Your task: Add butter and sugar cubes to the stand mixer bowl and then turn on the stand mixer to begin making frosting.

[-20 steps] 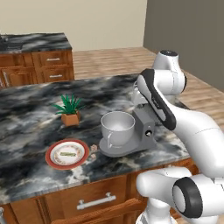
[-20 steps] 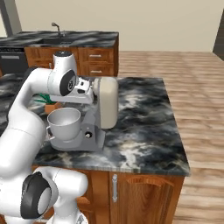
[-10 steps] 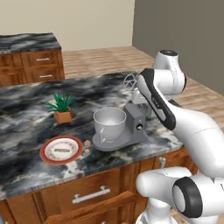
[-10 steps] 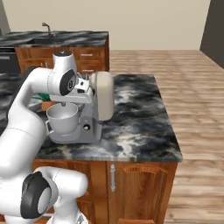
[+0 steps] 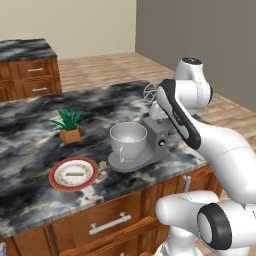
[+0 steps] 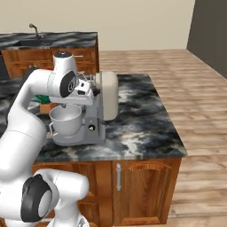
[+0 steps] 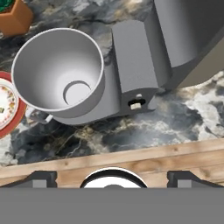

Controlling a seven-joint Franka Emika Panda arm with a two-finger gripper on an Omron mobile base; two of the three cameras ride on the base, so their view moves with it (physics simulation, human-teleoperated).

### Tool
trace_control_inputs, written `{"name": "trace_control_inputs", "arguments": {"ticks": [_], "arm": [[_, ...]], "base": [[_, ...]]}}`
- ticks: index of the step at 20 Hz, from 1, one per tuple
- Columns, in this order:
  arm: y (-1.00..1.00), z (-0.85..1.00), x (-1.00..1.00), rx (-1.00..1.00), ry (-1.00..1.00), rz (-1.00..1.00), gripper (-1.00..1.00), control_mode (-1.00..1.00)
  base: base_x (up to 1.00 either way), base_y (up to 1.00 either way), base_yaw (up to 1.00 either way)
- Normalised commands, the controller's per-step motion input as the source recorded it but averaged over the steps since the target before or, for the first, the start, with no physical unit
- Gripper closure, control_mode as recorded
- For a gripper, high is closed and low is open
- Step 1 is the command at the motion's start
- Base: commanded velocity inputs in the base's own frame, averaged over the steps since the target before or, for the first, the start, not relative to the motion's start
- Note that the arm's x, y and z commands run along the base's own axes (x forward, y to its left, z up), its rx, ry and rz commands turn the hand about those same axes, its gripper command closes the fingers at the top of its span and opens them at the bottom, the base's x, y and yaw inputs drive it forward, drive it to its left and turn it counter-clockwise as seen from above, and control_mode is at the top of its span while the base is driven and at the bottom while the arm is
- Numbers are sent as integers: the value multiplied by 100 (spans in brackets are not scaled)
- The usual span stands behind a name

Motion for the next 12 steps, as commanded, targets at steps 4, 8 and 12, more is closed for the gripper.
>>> {"name": "trace_control_inputs", "arguments": {"ticks": [4,8,12], "arm": [[0,0,0,0,0,0,-100,100],[0,0,0,0,0,0,-100,100],[0,0,0,0,0,0,-100,100]], "base": [[-7,31,-21],[-4,32,-19],[0,42,-18]]}}
